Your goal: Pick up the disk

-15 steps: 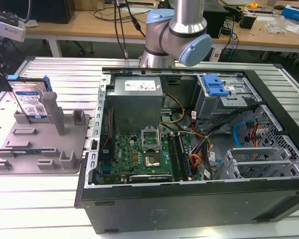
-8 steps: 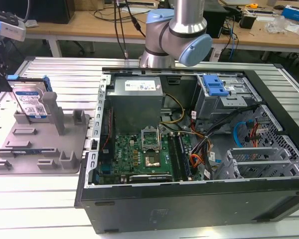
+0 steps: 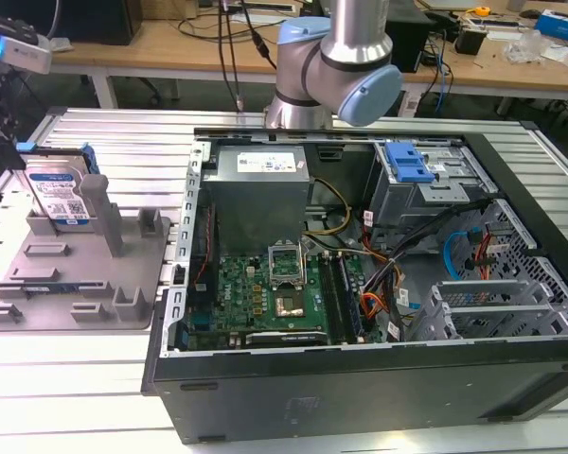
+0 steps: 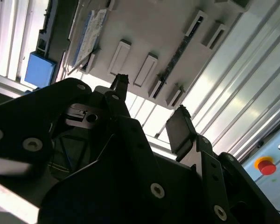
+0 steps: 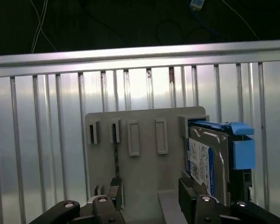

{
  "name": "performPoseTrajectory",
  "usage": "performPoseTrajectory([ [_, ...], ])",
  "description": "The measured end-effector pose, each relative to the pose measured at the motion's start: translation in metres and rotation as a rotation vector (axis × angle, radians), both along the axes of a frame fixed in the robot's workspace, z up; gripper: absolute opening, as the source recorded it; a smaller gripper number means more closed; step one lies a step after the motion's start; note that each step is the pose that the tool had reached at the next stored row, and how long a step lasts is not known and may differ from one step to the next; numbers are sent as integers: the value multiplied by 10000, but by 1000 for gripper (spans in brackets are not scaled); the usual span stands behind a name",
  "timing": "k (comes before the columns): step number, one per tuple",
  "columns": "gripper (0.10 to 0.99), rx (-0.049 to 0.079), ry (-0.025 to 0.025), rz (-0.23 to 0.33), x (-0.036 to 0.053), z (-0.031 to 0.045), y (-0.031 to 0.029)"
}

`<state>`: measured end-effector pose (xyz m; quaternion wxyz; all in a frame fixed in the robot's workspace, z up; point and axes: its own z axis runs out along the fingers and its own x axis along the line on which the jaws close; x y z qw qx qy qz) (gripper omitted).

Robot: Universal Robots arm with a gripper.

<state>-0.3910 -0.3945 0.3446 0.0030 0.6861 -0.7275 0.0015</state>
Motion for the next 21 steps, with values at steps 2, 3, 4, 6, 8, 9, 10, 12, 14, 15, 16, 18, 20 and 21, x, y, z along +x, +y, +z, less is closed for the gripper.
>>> performPoseTrajectory([
  [2, 600, -5, -1, -2, -30, 0, 101],
  [3, 600, -6, 0, -2, -43, 0, 132],
  [4, 600, -6, -1, -1, -56, -1, 163],
  [6, 600, -8, 0, -2, -100, 0, 269],
  [8, 600, -10, 0, 0, -140, 0, 370],
  [9, 600, -11, -1, -2, -153, 0, 404],
  [10, 600, -11, -1, -1, -166, -1, 449],
  [12, 600, -13, 0, -1, -181, 0, 551],
  [14, 600, -15, -1, -1, -191, 0, 651],
  [15, 600, -16, -1, 0, -193, -1, 686],
  [16, 600, -27, -1, -2, -200, 0, 715],
  [18, 600, -47, -1, 3, -200, -1, 715],
  [20, 600, -51, 0, 4, -201, 0, 715],
  [21, 600, -51, -1, 3, -201, 0, 716],
])
